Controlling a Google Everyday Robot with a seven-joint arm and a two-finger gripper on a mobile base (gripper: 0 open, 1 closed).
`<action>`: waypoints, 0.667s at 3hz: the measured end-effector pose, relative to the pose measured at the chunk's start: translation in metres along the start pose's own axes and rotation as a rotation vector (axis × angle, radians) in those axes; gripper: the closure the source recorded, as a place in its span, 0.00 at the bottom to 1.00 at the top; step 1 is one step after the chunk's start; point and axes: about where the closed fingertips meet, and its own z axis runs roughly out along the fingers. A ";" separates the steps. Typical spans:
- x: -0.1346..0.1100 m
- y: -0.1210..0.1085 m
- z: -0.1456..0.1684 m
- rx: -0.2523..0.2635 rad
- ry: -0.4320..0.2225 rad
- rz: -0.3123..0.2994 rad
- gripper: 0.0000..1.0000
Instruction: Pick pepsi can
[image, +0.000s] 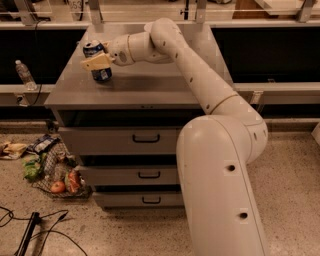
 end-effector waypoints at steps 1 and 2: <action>-0.027 0.005 0.001 -0.029 -0.052 -0.024 0.79; -0.058 0.003 -0.010 -0.020 -0.109 -0.038 0.99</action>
Offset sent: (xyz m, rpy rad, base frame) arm 0.0028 -0.0131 0.1124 0.1894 -0.0795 0.0053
